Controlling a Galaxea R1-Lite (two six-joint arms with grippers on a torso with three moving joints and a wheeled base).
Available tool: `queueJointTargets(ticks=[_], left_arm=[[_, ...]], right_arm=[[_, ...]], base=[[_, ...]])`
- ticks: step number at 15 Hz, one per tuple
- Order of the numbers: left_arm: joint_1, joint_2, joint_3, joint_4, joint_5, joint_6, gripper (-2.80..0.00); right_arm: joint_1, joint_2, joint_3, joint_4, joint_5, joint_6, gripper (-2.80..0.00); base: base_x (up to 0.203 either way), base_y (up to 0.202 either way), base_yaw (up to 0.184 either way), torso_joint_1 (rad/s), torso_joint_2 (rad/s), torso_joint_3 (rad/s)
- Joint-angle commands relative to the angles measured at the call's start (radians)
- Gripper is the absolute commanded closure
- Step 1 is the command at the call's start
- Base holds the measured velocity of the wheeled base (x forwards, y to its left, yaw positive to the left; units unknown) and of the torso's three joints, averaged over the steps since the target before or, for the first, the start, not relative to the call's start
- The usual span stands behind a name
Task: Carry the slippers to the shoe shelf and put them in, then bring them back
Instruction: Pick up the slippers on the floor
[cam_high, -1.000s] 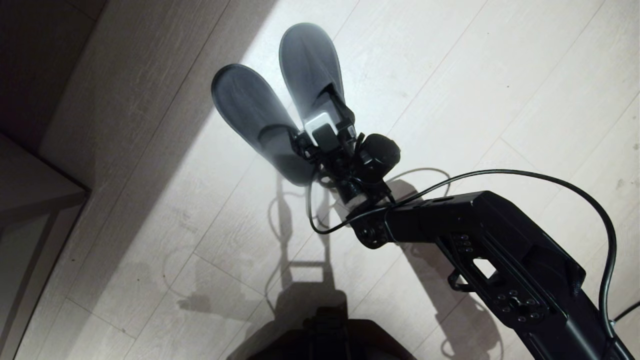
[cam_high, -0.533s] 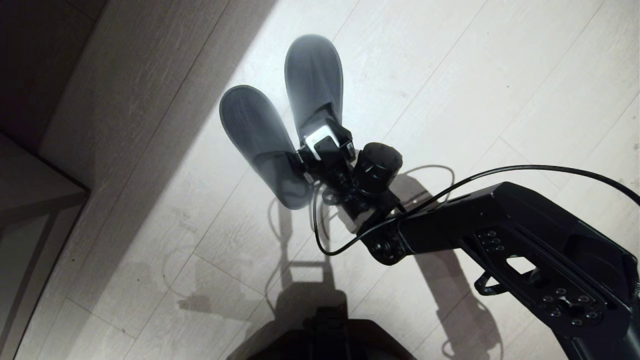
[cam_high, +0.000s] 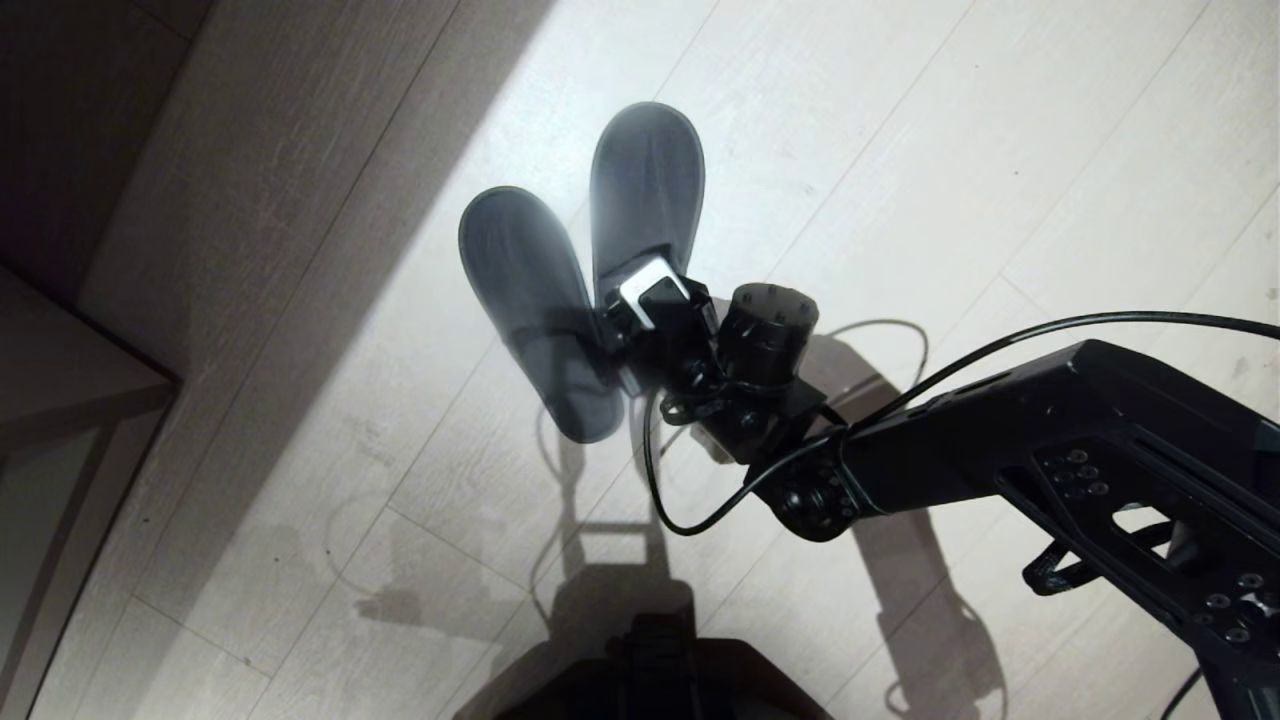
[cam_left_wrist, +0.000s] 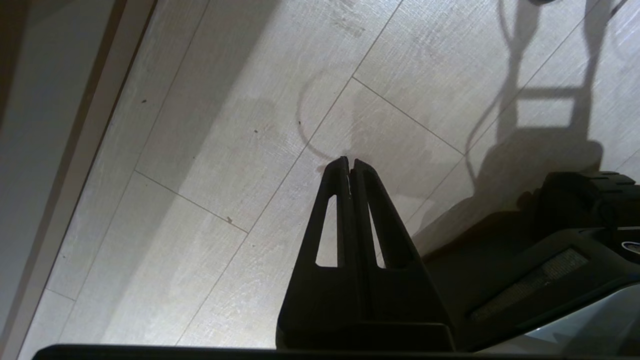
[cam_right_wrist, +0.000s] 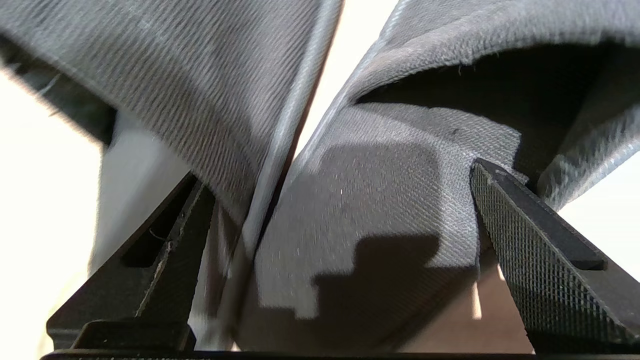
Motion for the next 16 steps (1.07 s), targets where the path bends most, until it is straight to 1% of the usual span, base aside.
queueJointTargets(ticks=[1,3,4,5,7,9,10,11,12,13,16], left_arm=[[0.0,0.0,0.0,0.0,0.0,0.0,0.0],[0.0,0.0,0.0,0.0,0.0,0.0,0.0],[0.002,0.0,0.0,0.0,0.0,0.0,0.0],[0.002,0.0,0.0,0.0,0.001,-0.001,0.0],[0.0,0.0,0.0,0.0,0.002,-0.007,0.0],[0.002,0.0,0.0,0.0,0.002,-0.007,0.0],[0.0,0.0,0.0,0.0,0.002,-0.007,0.0],[0.0,0.0,0.0,0.0,0.002,-0.007,0.0],[0.0,0.0,0.0,0.0,0.002,-0.007,0.0],[0.0,0.0,0.0,0.0,0.002,-0.006,0.0],[0.0,0.0,0.0,0.0,0.002,-0.004,0.0]], right_arm=[[0.002,-0.058,0.035,0.015,0.0,0.007,-2.8],[0.002,-0.106,0.088,0.074,0.001,0.016,-2.8],[0.002,-0.125,0.106,0.116,0.004,0.043,-2.8],[0.002,-0.142,0.117,0.148,0.006,0.064,-2.8],[0.001,-0.153,0.116,0.196,0.002,0.068,-2.8],[0.001,-0.116,0.056,0.157,-0.006,0.06,-2.8],[0.001,-0.093,0.026,0.114,-0.021,0.037,-2.8],[0.001,-0.085,0.013,0.092,-0.063,0.002,-2.8],[0.001,-0.095,0.022,0.103,-0.071,0.0,-2.8],[0.001,-0.106,0.033,0.119,-0.07,0.008,-2.8],[0.002,-0.127,0.071,0.202,-0.064,0.125,-2.8]], base=[[0.0,0.0,0.0,0.0,0.0,0.0],[0.0,0.0,0.0,0.0,0.0,0.0],[0.0,0.0,0.0,0.0,0.0,0.0],[0.0,0.0,0.0,0.0,0.0,0.0],[0.0,0.0,0.0,0.0,0.0,0.0],[0.0,0.0,0.0,0.0,0.0,0.0],[0.0,0.0,0.0,0.0,0.0,0.0],[0.0,0.0,0.0,0.0,0.0,0.0],[0.0,0.0,0.0,0.0,0.0,0.0],[0.0,0.0,0.0,0.0,0.0,0.0],[0.0,0.0,0.0,0.0,0.0,0.0]])
